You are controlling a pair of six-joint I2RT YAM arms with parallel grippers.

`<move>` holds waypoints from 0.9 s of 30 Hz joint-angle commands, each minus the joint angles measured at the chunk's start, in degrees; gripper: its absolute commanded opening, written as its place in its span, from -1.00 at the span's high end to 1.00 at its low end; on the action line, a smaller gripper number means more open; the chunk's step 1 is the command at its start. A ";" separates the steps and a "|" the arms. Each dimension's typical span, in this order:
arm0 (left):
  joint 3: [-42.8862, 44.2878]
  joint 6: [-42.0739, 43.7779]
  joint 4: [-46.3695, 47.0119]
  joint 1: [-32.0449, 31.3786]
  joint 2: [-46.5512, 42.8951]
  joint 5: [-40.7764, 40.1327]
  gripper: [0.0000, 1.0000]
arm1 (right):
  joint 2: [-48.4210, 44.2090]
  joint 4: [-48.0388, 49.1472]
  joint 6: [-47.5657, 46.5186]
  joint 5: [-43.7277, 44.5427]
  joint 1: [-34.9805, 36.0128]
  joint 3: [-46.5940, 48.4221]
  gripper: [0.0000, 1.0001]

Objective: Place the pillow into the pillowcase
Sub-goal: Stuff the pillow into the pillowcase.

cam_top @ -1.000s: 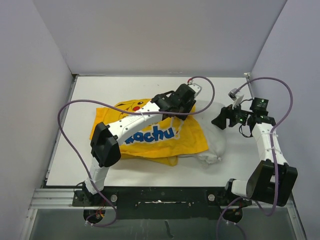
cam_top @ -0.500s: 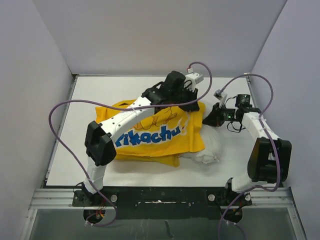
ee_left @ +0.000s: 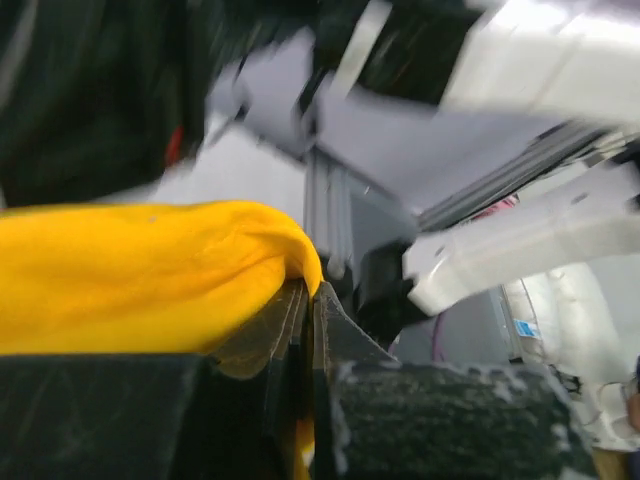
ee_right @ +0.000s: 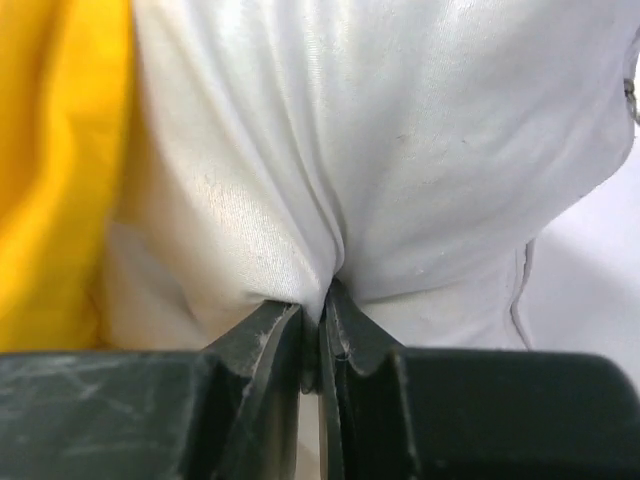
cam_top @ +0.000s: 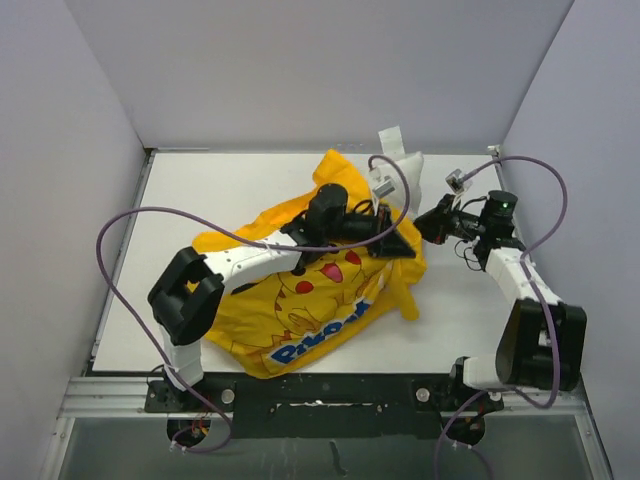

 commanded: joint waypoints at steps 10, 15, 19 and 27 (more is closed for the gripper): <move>-24.82 2.00 9.74 6.08 -8.66 -6.57 0.37 | -3.47 -44.57 -44.03 -10.26 -0.31 14.01 -0.24; -24.14 13.51 -8.91 3.58 -21.28 -12.98 -0.16 | -5.86 -42.40 -44.61 -6.72 -1.59 17.63 -1.00; -25.65 13.09 -16.90 5.63 -30.81 -18.52 -0.52 | -4.12 -33.44 -38.48 -0.77 0.22 19.89 -0.96; -32.12 -5.28 -22.35 22.20 -36.48 -12.96 -0.81 | 18.84 -31.96 -24.73 13.37 7.77 38.45 -0.96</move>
